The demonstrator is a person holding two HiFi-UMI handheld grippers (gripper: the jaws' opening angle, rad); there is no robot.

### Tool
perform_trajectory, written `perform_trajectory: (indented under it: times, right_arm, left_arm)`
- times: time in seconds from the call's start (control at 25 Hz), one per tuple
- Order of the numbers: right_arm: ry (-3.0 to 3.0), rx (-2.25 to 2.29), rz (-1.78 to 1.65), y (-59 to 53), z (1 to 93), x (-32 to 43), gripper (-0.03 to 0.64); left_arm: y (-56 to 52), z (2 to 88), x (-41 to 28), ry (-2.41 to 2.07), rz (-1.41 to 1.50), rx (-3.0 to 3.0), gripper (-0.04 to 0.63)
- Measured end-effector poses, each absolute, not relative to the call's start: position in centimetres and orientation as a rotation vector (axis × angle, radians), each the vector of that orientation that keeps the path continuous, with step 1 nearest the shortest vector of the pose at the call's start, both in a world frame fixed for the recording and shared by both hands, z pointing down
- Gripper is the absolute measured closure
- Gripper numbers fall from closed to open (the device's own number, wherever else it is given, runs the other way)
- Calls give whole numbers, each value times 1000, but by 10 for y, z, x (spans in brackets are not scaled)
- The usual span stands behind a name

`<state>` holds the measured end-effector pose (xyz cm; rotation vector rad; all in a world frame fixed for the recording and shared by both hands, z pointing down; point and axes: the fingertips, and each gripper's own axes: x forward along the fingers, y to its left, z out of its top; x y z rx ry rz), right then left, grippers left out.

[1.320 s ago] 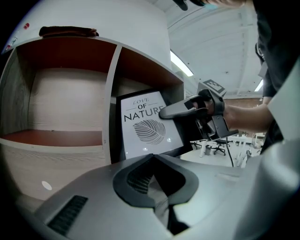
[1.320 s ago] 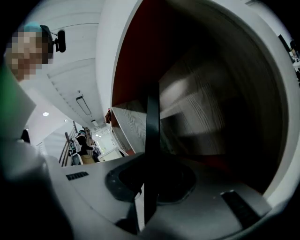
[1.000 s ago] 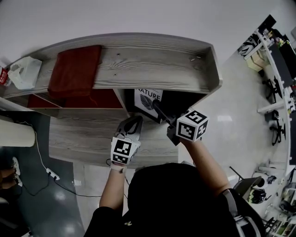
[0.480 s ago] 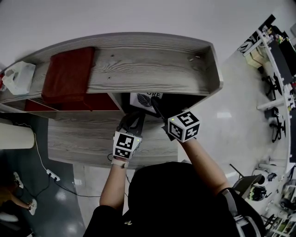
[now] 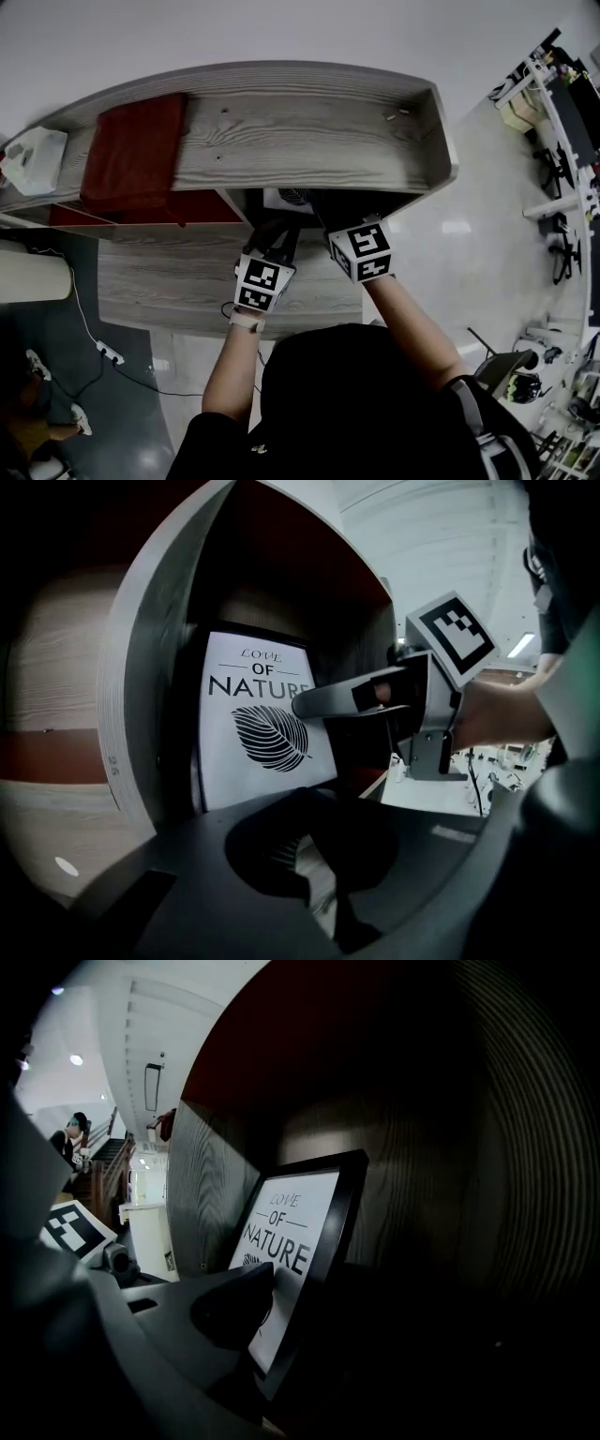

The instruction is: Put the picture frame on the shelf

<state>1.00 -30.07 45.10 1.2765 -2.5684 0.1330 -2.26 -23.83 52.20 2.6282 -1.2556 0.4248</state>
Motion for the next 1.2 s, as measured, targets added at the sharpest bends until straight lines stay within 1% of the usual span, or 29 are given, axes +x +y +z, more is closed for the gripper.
perform_trajectory:
  times: [0.2, 0.52, 0.68, 0.72, 0.8, 0.84, 0.88, 0.96, 1.2]
  right_arm:
    - [-2521, 1325, 163, -308, 454, 14, 382]
    - [-2472, 1310, 166, -275, 466, 16, 393]
    - [-2412, 1260, 198, -255, 494, 15, 435]
    - [-2405, 1245, 214, -251, 499, 14, 476]
    - [-2393, 1221, 230, -247, 506, 12, 526]
    - [-2386, 1209, 228, -246, 509, 11, 567]
    - [-2380, 1194, 227, -244, 512, 9, 593]
    - [-2372, 1160, 233, -244, 517, 5, 611]
    - [-2326, 1070, 232, -249, 523, -12, 615]
  left_arm:
    - [-244, 523, -24, -1290, 424, 2571, 586]
    - [-248, 524, -25, -1306, 388, 2516, 586]
    - [-248, 522, -24, -1307, 385, 2513, 586]
    - [-248, 523, -24, -1307, 384, 2512, 586]
    - [-248, 524, -25, -1307, 385, 2509, 586]
    - [-248, 524, -25, -1307, 385, 2508, 586]
    - [-248, 524, -25, -1307, 386, 2507, 586]
    - [-247, 524, -25, -1303, 388, 2505, 586]
    - [-247, 527, -25, -1291, 418, 2504, 586]
